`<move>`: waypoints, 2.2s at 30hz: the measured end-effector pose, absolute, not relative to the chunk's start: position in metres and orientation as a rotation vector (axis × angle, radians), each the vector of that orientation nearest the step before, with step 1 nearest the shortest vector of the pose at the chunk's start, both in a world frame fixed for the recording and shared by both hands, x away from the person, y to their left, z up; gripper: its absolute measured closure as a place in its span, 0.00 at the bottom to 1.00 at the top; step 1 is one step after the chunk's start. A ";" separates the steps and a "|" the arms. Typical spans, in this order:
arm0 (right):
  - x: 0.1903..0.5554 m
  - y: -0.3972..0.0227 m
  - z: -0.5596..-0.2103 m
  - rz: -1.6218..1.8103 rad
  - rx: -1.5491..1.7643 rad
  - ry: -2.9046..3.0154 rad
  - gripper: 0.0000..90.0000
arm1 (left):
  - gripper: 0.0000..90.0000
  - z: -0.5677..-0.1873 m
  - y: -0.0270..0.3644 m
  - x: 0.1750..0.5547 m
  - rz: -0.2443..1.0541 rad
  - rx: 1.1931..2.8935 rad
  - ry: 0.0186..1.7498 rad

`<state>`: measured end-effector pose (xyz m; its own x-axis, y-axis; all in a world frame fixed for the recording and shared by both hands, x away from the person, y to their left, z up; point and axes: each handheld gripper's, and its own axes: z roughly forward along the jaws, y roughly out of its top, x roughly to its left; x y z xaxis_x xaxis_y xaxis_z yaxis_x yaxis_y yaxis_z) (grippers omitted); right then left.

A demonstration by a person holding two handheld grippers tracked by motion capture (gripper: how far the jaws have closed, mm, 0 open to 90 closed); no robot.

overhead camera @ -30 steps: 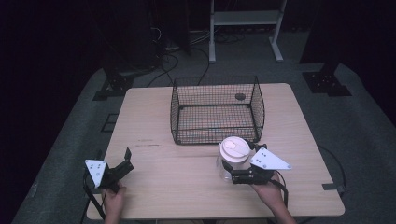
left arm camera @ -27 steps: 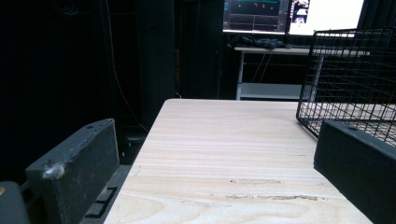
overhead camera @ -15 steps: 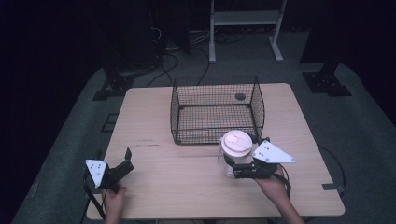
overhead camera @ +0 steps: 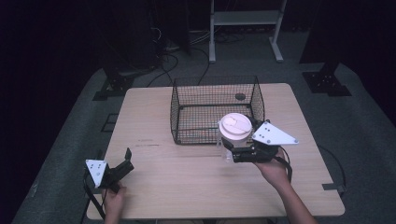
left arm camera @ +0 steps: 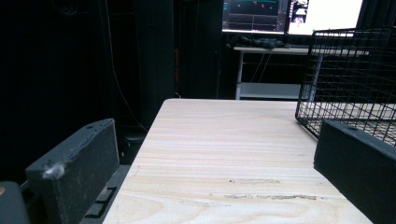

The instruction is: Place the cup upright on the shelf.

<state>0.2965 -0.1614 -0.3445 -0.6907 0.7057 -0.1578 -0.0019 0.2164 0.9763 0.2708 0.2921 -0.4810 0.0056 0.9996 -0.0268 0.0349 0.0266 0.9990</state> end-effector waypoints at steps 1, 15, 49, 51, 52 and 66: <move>0.299 -0.161 -0.342 1.523 0.648 1.895 0.05 | 0.00 -0.481 0.292 0.271 1.168 1.219 1.243; 0.321 -0.149 -0.314 1.505 0.619 1.892 0.05 | 0.00 -0.481 0.292 0.271 1.164 1.216 1.243; 0.406 -0.116 -0.294 1.440 0.677 1.834 0.05 | 0.00 -0.481 0.292 0.272 1.158 1.213 1.241; 0.411 -0.114 -0.297 1.431 0.688 1.846 0.05 | 0.00 -0.481 0.292 0.272 1.156 1.212 1.241; 0.413 -0.113 -0.299 1.425 0.689 1.848 0.05 | 0.00 -0.481 0.293 0.272 1.156 1.212 1.240; 0.440 -0.106 -0.317 1.386 0.719 1.870 0.05 | 0.00 -0.481 0.293 0.272 1.155 1.208 1.240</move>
